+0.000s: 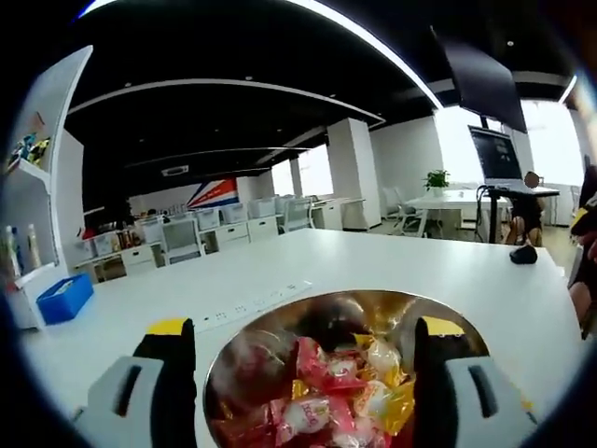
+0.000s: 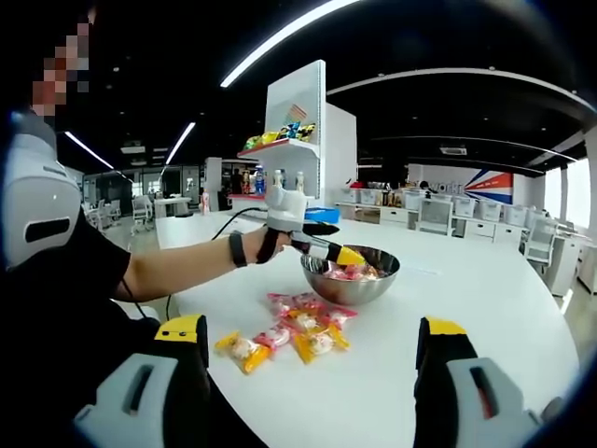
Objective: Pick up the marshmallows scattered on the table and place them into the bowl on the table
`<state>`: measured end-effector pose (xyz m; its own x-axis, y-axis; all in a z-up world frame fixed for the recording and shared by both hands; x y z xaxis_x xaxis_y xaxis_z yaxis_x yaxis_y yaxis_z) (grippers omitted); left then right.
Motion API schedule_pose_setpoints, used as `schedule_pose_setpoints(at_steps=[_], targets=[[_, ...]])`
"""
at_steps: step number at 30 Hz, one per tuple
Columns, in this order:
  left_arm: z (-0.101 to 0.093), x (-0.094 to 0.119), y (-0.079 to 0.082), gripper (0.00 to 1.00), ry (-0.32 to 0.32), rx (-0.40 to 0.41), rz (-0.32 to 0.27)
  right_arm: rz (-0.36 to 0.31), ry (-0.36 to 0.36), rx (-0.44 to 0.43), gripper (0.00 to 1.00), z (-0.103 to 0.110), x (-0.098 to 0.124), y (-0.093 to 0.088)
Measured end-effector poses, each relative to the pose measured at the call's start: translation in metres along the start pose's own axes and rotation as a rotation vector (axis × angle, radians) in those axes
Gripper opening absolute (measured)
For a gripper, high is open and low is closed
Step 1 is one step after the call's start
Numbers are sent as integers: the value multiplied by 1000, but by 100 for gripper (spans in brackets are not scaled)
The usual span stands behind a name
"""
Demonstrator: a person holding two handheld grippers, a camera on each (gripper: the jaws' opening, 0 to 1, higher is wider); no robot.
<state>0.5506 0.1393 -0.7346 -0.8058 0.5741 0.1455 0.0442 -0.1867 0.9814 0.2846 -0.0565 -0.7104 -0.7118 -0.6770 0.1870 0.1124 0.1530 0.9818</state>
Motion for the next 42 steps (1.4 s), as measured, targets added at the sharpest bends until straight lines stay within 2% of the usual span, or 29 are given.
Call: schedule_pose_setpoints(at_steps=[5,9,13,15,21,23,26,30,37,40,42], targets=[[-8,13,13,96,5,-58,-20,-2,-1,1,87,0,0,1],[-24,31,24,96,1,-112,-32,-1,-1,-1,87,0,0,0],[-26,43,32,95,-14,-156,-26,-5,3,0,87,1,-1,1],[-25,57,31,95,-33,-135,1,-5,4,-2,87,1,-1,0],[-20,89,27,95,-62,-121,3,-7,10,-7,87,4,-5,-2],[-27,106,19,95,-109,-102,53,-4,16,-10,87,6,-7,-3],[-38,137,14,95,-133,-97,48,-7,22,-13,87,8,-9,-4],[-51,170,9,95,-171,-137,70,-6,31,-11,87,11,-11,-4],[-73,227,5,96,-279,-140,69,-12,29,-11,87,12,-9,-3],[-77,249,4,96,-283,-145,68,-11,31,-10,87,12,-9,-4],[-76,265,3,96,-273,-178,76,-13,35,-9,87,13,-9,-3]])
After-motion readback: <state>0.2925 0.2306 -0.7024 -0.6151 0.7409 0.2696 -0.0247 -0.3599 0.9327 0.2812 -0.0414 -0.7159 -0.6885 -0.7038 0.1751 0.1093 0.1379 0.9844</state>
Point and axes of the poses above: the point that each gripper's makers call its tool centre point, and the gripper's own axes: x roughly backward along the fingers, z roughly to its left, y roughly out of its top, the point moved 5 cm from there along x, roughly backward along the fingers
